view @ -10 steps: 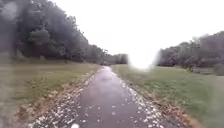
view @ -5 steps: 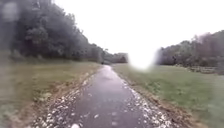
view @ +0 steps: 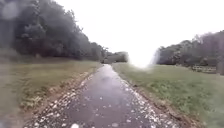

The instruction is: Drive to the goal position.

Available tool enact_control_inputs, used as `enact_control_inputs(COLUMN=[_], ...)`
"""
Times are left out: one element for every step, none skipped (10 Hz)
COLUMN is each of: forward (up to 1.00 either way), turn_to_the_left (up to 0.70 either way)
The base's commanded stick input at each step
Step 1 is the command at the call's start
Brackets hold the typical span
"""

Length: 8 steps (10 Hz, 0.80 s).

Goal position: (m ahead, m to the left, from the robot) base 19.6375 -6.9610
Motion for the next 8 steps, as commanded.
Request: enact_control_inputs(forward=[0.50,0.50,0.50,0.50,0.50,0.50,0.50,0.50], turn_to_the_left=[0.00,0.00,0.00,0.00,0.00,-0.13,-0.42,-0.50])
